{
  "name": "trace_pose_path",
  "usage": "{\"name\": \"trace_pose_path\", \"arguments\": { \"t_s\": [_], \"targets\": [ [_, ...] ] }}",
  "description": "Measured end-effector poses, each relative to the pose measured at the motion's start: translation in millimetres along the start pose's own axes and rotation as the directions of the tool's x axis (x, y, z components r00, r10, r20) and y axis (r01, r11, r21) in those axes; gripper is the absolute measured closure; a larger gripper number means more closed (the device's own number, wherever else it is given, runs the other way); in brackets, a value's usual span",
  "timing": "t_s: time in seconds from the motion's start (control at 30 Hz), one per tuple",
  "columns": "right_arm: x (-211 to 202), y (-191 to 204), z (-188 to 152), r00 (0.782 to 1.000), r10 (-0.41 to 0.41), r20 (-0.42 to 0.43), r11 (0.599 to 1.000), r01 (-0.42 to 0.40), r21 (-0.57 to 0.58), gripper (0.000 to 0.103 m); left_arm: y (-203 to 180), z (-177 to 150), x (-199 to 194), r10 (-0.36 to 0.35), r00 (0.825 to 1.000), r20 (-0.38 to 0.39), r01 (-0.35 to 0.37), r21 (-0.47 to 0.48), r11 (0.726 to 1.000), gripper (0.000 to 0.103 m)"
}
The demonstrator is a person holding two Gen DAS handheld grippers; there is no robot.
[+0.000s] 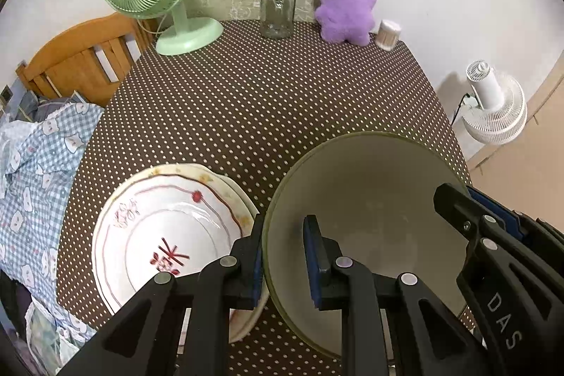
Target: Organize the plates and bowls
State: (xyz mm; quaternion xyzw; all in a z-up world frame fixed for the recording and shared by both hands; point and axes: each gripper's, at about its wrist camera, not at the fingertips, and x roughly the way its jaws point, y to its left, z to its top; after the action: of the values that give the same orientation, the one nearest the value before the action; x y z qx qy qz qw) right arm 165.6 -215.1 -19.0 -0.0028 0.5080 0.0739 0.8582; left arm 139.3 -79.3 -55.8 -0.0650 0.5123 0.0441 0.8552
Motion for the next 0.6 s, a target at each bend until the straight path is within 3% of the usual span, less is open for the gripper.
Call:
{"name": "trace_pose_path", "arguments": {
  "t_s": [0.47,0.6],
  "targets": [
    [18,-16,-25,0.998,0.002,-0.070,1.000,-0.001,0.017,0.081,-12,-22,20,0.023,0.997,-0.074,-0.022,0.015,1.000,0.085],
    [23,-17,-30,0.996,0.017,-0.085,0.999,-0.015,0.032,0.081,-14,-24,22,0.046,0.997,-0.064,-0.045,0.027,0.999,0.085]
  ]
}}
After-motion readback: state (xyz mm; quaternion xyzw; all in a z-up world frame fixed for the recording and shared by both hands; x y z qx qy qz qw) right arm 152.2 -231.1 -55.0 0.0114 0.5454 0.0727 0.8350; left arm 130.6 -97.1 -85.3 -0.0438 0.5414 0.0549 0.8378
